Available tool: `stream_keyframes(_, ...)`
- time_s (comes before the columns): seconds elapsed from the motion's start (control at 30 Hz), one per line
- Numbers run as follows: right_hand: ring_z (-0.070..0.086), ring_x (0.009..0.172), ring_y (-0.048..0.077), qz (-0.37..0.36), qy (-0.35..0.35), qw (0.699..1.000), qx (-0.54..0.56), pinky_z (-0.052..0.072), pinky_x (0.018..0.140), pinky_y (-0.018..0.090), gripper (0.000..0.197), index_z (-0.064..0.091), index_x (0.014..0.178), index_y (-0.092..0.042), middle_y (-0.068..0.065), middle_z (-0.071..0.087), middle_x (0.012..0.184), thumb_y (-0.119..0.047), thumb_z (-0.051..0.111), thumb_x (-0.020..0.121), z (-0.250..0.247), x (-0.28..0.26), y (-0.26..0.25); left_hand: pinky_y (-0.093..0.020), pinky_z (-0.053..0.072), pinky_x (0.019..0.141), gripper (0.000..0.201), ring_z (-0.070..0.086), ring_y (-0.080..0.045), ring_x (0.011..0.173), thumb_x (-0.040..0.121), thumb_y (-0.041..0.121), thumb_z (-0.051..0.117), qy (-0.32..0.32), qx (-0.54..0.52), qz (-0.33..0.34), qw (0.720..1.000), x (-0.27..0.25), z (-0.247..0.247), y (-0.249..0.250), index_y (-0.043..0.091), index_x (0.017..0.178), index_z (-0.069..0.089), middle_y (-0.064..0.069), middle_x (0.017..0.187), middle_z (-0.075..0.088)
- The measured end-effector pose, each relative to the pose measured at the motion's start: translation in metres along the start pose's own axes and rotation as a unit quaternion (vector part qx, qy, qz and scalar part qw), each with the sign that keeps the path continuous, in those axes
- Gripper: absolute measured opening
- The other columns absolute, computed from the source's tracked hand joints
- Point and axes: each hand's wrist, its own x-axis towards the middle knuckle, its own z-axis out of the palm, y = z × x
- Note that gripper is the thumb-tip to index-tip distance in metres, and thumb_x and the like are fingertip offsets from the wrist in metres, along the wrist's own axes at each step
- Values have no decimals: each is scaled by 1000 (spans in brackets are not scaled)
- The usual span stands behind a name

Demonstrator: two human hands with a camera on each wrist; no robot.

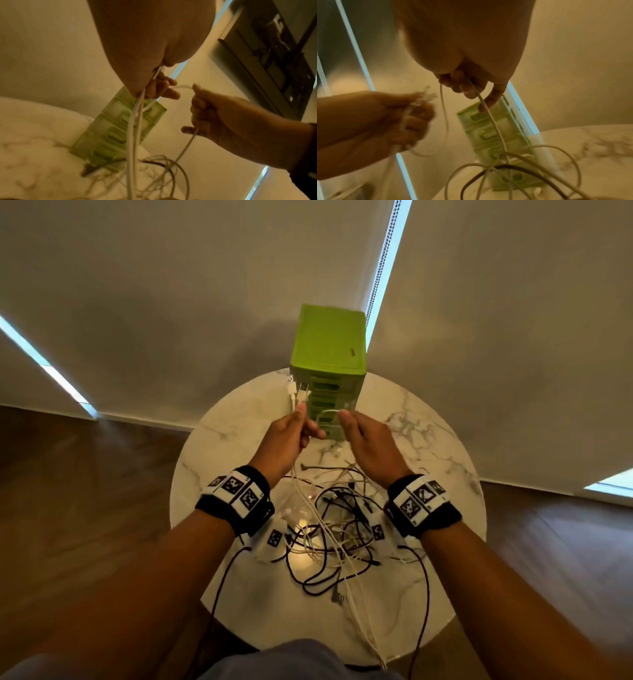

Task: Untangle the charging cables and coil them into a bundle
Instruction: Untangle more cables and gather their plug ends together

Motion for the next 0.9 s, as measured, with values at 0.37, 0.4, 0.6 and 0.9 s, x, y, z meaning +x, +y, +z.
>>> stream_keyframes(0.37,50,59,5,103,-206,973,21,41,68,27,70,57,72,-13,-6,57,63,-64,21,101,28,-45,33,-33,53,70,42,67,-21,67,109,42,31,-3,-196,36,980,9,17,24,18,79,46,4,57,45)
stream_keyframes(0.4,47,58,3,100,-208,973,21,39,68,24,66,56,73,-13,-7,54,64,-62,22,102,28,-48,42,-32,51,65,42,63,-19,61,109,42,31,-1,-195,40,980,9,12,26,18,78,45,3,56,42)
stream_keyframes(0.6,57,71,17,94,-212,969,-88,49,74,40,47,51,84,-21,-2,62,76,-57,28,104,16,-40,76,-21,26,48,40,29,-7,47,109,41,30,3,-263,81,961,8,-15,47,18,79,43,9,55,32)
stream_keyframes(0.9,51,73,24,85,-132,980,-126,28,60,34,47,53,75,-16,6,57,76,-44,33,108,-12,17,0,-23,43,70,36,49,-6,69,110,37,32,-10,39,78,996,-2,-15,22,19,88,56,2,78,55)
